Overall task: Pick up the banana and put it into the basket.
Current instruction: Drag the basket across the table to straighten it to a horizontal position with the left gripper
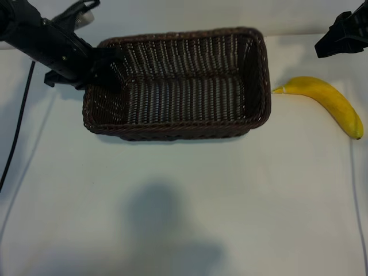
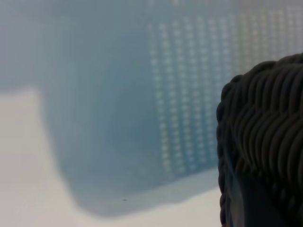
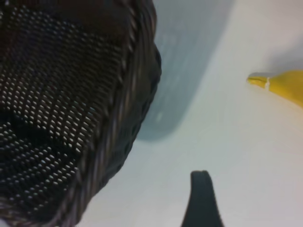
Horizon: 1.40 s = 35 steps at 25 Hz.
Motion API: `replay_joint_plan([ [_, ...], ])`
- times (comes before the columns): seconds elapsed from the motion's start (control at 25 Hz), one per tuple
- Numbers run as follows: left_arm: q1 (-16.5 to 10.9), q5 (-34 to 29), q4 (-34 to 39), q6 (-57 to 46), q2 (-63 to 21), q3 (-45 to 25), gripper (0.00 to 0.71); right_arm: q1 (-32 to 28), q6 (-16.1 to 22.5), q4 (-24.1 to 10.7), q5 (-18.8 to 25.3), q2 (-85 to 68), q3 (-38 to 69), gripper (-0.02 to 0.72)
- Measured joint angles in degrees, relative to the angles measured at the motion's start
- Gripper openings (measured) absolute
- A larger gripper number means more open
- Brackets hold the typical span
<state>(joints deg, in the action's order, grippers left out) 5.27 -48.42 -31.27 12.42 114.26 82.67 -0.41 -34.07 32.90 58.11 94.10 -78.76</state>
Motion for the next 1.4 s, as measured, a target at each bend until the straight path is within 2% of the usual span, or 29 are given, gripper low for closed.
replay_joint_plan([
  [0.44, 0.00, 1.94, 0.51, -0.04, 6.42, 0.00, 0.156, 0.00, 0.00, 0.00, -0.13, 0.00, 0.00, 0.522],
  [1.04, 2.24, 5.84, 2.78, -0.25, 6.98, 0.00, 0.160, 0.00, 0.00, -0.29, -0.47, 0.00, 0.00, 0.522],
  [1.12, 2.24, 5.69, 2.29, -0.51, 6.98, 0.02, 0.223, 0.00, 0.00, -0.48, -0.47, 0.00, 0.00, 0.522],
  [1.28, 2.24, 4.12, 1.20, -1.72, 6.98, 0.22, 0.508, 0.00, 0.00, -0.50, -0.53, 0.00, 0.00, 0.522],
  [1.36, 2.24, 2.57, 1.20, -2.32, 6.98, 0.80, 0.587, 0.00, 0.00, -0.57, -0.53, 0.00, 0.00, 0.522],
  [1.4, 2.24, 1.71, 1.25, -2.39, 6.98, 1.18, 0.601, 0.00, 0.00, -0.61, -0.53, 0.00, 0.00, 0.522],
])
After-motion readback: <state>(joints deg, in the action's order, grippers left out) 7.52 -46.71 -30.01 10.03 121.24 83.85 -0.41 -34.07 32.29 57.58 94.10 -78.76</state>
